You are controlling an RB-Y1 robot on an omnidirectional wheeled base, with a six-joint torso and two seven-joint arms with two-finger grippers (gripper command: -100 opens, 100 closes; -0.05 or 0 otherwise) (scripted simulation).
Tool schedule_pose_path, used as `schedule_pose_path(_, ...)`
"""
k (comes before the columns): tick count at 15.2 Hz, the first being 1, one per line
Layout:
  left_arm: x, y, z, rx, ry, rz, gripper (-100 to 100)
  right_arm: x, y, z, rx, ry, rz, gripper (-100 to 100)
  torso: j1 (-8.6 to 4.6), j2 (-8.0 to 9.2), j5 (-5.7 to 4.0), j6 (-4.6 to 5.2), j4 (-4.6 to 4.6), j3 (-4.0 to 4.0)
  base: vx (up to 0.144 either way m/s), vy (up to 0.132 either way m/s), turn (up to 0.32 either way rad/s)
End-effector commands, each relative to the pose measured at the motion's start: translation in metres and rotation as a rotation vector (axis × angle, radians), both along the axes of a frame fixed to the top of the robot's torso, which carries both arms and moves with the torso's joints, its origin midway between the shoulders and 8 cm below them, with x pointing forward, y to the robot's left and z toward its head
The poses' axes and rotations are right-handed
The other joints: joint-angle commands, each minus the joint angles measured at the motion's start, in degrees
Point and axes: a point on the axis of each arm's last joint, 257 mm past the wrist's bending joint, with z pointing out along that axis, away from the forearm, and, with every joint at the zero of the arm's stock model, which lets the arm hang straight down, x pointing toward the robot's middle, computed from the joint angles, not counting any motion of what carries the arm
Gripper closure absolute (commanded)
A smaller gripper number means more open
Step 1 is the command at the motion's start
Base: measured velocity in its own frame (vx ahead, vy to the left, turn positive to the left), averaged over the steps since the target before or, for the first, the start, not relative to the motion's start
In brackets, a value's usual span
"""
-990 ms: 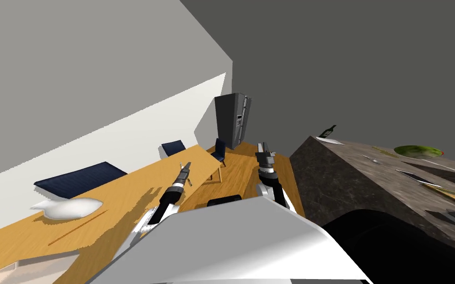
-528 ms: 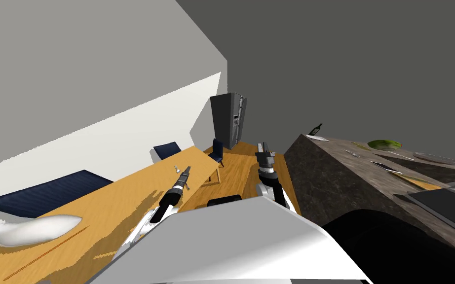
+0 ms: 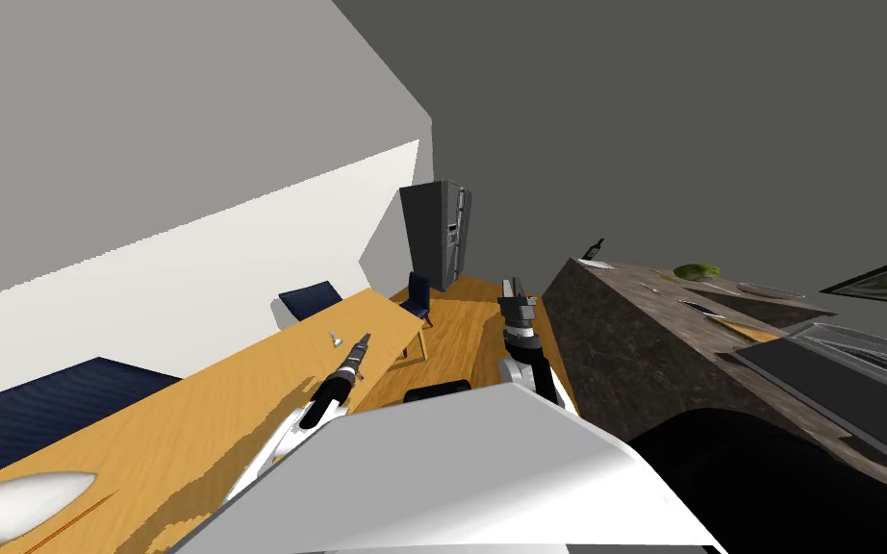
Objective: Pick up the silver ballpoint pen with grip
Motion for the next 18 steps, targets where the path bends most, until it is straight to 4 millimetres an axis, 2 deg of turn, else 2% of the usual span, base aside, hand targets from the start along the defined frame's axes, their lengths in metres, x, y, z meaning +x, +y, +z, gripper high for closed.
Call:
schedule_pose_path(1,-0.01,0.008,-0.02,0.017,0.068,0.021,-100,0.0,0.0,0.0,0.0,0.0,0.0,0,0.0,0.0,0.0,0.0,0.0,0.0,0.014,0.023,-0.164)
schedule_pose_path(3,-0.013,0.011,-0.025,0.018,0.089,0.031,-100,0.0,0.0,0.0,0.0,0.0,0.0,0,0.01,0.01,0.0,0.02,0.0,0.0,0.012,0.026,-0.134)
schedule_pose_path(4,-0.021,0.018,-0.04,0.032,0.14,0.045,-100,0.0,0.0,0.0,0.0,0.0,0.0,0,-0.01,0.02,0.0,0.0,0.0,0.01,0.018,0.028,-0.155)
schedule_pose_path(6,-0.024,0.02,-0.044,0.034,0.16,0.055,-100,0.0,0.0,0.0,0.0,0.0,0.0,0,0.02,-0.01,0.01,0.02,0.0,0.0,0.016,0.029,-0.132)
schedule_pose_path(7,-0.032,0.027,-0.059,0.047,0.21,0.069,-100,0.0,0.0,0.0,0.0,0.0,0.0,0,0.0,0.0,0.0,-0.01,0.0,0.0,0.013,0.021,-0.134)
schedule_pose_path(9,-0.036,0.029,-0.063,0.048,0.23,0.079,-100,0.0,0.0,0.0,0.0,0.0,0.0,0,-0.01,0.0,0.0,0.02,0.0,0.0,0.013,0.021,-0.121)
schedule_pose_path(10,-0.046,0.036,-0.076,0.062,0.28,0.094,-100,0.0,0.0,0.0,0.0,0.0,0.0,0,-0.02,0.0,-0.01,0.0,0.0,0.0,0.014,0.022,-0.154)
schedule_pose_path(12,-0.049,0.038,-0.08,0.063,0.298,0.103,-100,0.0,0.0,0.0,0.0,0.0,0.0,0,0.0,0.01,0.0,0.02,0.0,0.01,0.011,0.026,-0.134)
schedule_pose_path(13,-0.06,0.045,-0.093,0.076,0.351,0.119,-100,0.0,0.0,0.0,0.0,0.0,0.0,0,-0.01,0.01,0.0,0.0,0.0,0.01,0.01,0.026,-0.137)
schedule_pose_path(14,-0.063,0.047,-0.096,0.077,0.366,0.126,-100,0.0,0.0,0.0,0.0,0.0,0.0,0,0.0,0.01,0.0,0.02,0.0,0.0,0.014,0.029,-0.168)
schedule_pose_path(15,-0.072,0.052,-0.106,0.089,0.406,0.136,-100,0.0,0.0,0.0,0.0,0.0,0.0,0,0.0,0.0,0.0,0.02,0.0,0.0,0.019,0.036,-0.221)
schedule_pose_path(17,-0.078,0.055,-0.11,0.091,0.431,0.149,-100,0.0,0.0,0.0,0.0,0.0,0.0,0,0.04,-0.01,0.01,0.01,0.0,-0.01,0.015,0.033,-0.125)
schedule_pose_path(18,-0.089,0.061,-0.121,0.103,0.48,0.164,-100,0.0,0.0,0.0,0.0,0.0,0.0,0,0.02,-0.01,0.0,-0.01,0.0,0.0,0.01,0.026,-0.125)
